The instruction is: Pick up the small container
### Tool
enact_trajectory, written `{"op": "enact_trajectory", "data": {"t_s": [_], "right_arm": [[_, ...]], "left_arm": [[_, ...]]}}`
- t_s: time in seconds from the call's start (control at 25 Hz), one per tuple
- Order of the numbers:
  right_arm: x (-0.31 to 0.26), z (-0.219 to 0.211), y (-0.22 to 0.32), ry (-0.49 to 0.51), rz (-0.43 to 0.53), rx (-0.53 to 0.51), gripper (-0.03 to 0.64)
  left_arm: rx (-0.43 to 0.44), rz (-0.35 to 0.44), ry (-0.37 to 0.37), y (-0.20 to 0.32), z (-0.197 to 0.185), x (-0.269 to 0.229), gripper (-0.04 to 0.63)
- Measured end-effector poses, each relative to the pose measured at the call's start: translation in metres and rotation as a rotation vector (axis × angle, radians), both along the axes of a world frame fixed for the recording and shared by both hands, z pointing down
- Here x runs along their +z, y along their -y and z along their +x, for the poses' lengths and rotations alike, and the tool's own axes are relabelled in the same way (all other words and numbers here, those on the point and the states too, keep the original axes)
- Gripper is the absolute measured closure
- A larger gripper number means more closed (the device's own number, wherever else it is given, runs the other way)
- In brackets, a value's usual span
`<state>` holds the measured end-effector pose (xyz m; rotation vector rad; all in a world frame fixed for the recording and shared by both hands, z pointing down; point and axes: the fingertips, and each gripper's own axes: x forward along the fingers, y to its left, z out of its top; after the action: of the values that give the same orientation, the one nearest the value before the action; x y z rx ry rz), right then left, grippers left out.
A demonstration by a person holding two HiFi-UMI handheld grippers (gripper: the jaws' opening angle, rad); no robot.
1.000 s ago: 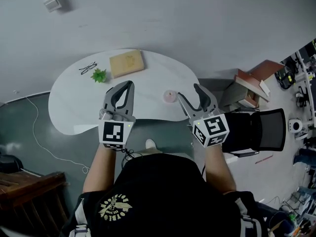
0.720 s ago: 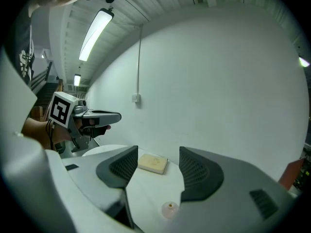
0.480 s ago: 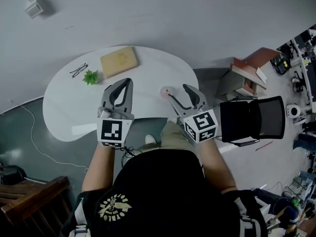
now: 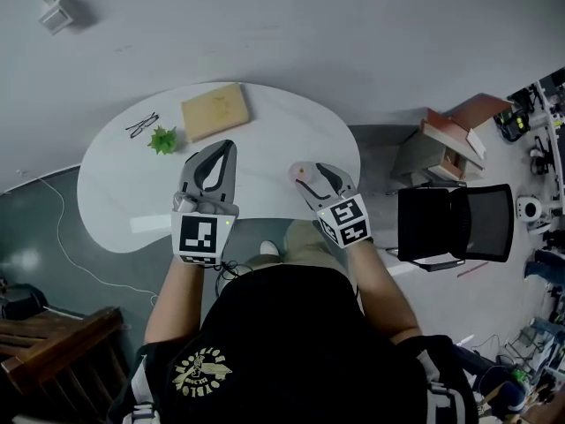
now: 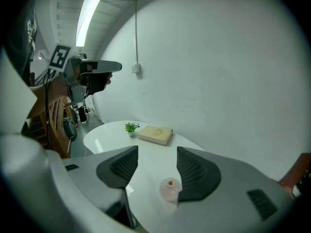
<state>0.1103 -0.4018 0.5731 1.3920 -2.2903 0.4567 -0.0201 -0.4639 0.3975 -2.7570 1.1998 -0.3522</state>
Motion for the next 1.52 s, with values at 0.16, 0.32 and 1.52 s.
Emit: {"op": "enact_trajectory", "data": {"t_s": [0.16,0.32,1.52], "right_arm": [[0.038,0.002,0.007,-0.017,-0.068,-0.048,0.359],[0.076,0.005,0.011,-0.042,-0.136,-0.083,0.373],[0.165,0.009,0.037,-0.153,-0.209,-0.154,0.468]], "left_arm": [[-0.016,-0.012,0.006,0.015,0.008,0.005,0.586],[-0.023,-0.023,0.022,0.025,0.016,0.012,0.586],[-0.14,-0.1,0.084,0.049,0.009,0.049,0.586]]}}
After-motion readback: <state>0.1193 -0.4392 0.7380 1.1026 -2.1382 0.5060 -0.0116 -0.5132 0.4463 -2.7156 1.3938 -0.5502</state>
